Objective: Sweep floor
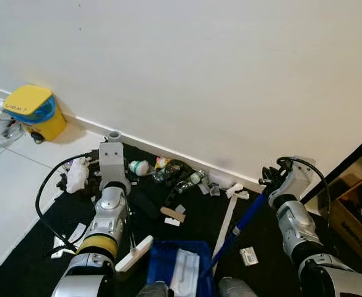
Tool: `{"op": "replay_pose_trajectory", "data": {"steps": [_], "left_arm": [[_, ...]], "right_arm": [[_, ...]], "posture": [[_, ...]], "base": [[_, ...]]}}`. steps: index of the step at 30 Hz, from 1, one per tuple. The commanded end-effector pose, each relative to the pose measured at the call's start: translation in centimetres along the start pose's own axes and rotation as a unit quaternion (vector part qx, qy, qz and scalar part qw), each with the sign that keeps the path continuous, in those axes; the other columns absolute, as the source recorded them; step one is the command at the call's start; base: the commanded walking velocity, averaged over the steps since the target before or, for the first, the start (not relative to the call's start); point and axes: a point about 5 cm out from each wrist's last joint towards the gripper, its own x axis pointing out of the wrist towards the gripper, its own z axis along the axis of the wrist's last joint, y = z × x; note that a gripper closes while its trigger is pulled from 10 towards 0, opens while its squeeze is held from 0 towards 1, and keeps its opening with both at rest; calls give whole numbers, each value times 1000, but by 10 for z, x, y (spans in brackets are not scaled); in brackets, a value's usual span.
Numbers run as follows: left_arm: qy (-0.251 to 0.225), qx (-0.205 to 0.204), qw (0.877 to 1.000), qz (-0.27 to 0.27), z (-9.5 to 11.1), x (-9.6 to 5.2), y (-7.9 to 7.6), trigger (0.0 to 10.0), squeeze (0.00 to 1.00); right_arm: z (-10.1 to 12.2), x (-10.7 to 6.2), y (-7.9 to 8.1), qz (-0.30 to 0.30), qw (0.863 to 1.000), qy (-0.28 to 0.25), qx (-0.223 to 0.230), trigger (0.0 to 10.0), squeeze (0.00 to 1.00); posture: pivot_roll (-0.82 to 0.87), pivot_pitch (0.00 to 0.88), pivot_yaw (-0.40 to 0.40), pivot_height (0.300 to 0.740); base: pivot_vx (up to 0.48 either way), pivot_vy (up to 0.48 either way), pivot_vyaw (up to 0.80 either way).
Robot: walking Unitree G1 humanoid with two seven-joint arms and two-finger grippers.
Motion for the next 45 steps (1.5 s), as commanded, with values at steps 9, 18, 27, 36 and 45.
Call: {"op": "replay_pose_trajectory", "data": {"steps": [9, 18, 27, 36, 45], "left_arm": [[37, -22, 999, 1, -16, -4, -7, 10000, 0], [21, 2, 1000, 9, -13, -6, 1, 10000, 0], [-67, -19, 989, 130, 18, -6, 37, 10000, 0], [-91, 38, 985, 141, 35, -5, 41, 10000, 0], [-94, 10, 983, 158, 40, -5, 40, 10000, 0]], "right_arm": [[13, 7, 3, 14, 1000, -23, 1, 10000, 0], [40, 16, 6, 45, 996, -73, -38, 10000, 0], [66, 21, -12, 33, 993, -95, -61, 10000, 0], [62, 21, -10, 40, 993, -88, -62, 10000, 0], [54, 20, -2, 56, 994, -80, -52, 10000, 0]], "posture": [[20, 50, -48, 740], [30, 50, -54, 740], [40, 47, -61, 740], [52, 39, -59, 740], [56, 27, -54, 740]], "base": [[0, 0, 0], [0, 0, 0], [0, 0, 0], [0, 0, 0], [0, 0, 0]]}}
